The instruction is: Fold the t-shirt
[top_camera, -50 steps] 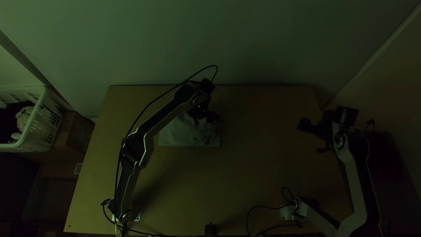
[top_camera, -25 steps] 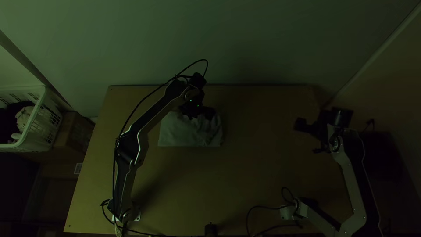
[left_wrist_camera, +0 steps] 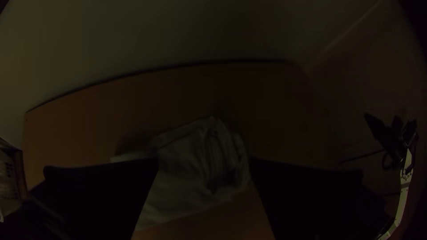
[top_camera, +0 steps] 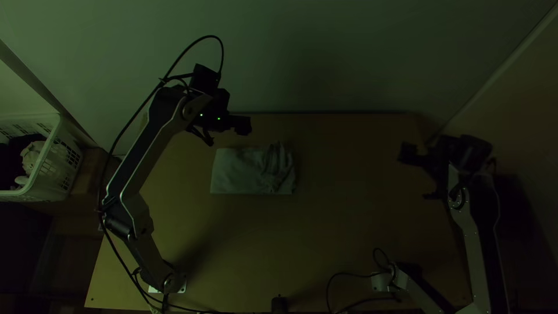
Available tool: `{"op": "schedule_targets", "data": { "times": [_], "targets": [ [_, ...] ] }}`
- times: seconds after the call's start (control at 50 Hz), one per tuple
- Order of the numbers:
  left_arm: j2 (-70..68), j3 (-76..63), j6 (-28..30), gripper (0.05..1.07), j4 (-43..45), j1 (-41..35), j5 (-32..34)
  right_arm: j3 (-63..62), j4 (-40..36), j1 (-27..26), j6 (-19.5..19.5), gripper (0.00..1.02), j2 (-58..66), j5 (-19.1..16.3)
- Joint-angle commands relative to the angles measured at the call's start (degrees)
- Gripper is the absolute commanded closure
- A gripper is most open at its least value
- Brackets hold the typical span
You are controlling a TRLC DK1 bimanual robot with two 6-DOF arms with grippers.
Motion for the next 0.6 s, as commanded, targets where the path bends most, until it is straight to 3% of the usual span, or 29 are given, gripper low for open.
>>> {"op": "schedule_targets", "data": {
  "times": [0.0,0.28,0.58],
  "targets": [
    [-7.81,-3.48,2.45,0.09,1.24,3.75,-1.2,2.52,1.74,0.23,-1.78,0.03,-2.94,-0.25],
    [-24.6,-17.89,7.73,0.09,9.24,12.37,-1.28,2.26,9.04,0.4,-5.83,0.03,-9.88,-0.25],
    [-43.14,-36.17,9.22,0.09,21.64,18.78,-2.43,-2.84,16.95,2.51,-6.0,0.04,-19.72,-0.33]
  ]
}}
